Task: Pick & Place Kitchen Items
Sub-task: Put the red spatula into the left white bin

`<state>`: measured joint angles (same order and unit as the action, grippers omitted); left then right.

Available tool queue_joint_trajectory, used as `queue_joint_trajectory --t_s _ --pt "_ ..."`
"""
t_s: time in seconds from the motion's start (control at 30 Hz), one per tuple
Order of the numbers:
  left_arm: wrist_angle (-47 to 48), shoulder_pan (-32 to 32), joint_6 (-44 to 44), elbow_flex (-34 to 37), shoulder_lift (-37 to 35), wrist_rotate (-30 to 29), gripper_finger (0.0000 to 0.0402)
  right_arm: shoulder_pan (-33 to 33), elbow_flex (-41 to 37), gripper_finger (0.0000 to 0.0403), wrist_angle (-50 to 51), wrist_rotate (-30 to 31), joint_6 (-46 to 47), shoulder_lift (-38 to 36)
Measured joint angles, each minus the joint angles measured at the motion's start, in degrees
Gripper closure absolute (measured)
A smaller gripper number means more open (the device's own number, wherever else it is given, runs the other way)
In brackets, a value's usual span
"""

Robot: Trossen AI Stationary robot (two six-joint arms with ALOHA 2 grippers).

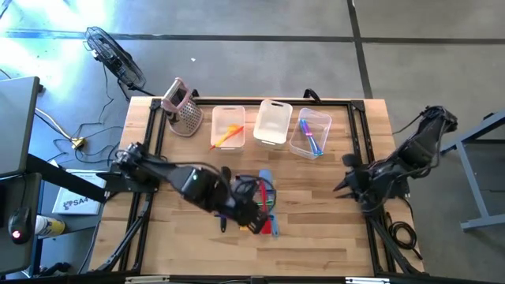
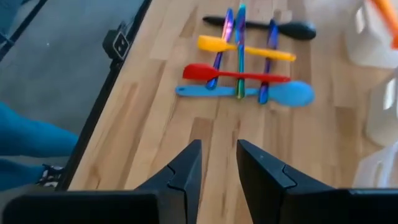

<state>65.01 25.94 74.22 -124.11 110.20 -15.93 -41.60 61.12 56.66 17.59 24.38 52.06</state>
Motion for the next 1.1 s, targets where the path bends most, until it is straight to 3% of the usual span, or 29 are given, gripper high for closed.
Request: queue_joint_trajectory --t_s 0.13,0.27,0.33,0.47,0.63,0.87,1.1 --pt "0.8 2.5 1.3 0.2 2.3 3.2 0.0316 2.0 0.0 0.0309 -2.0 -5.7 -2.3 4.3" --pt "2.6 6.0 2.8 0.1 2.8 4.2 0.0316 2.4 0.0 0.0309 -4.3 -10.3 -11.8 8.7" --pt "2.7 8.0 2.6 0.0 2.8 1.6 0.0316 2.5 0.0 0.0309 -6.3 -10.9 -15.1 10.8" --pt "4.5 11.0 2.1 -0.1 2.7 -5.8 0.0316 6.6 2.1 0.0309 -9.1 -19.9 -15.3 16.1" --pt "10.9 14.8 2.2 -1.5 2.5 -15.3 0.0316 12.5 7.4 0.0309 -10.9 -20.7 -19.1 24.0" --pt "18.7 19.1 2.4 -1.5 2.5 -21.3 0.0316 18.5 16.5 0.0309 -12.3 -24.0 -28.5 34.0" --pt "25.0 23.0 4.2 -1.5 2.5 -25.4 0.0316 21.2 20.7 0.0309 -12.7 -23.8 -44.6 40.5"
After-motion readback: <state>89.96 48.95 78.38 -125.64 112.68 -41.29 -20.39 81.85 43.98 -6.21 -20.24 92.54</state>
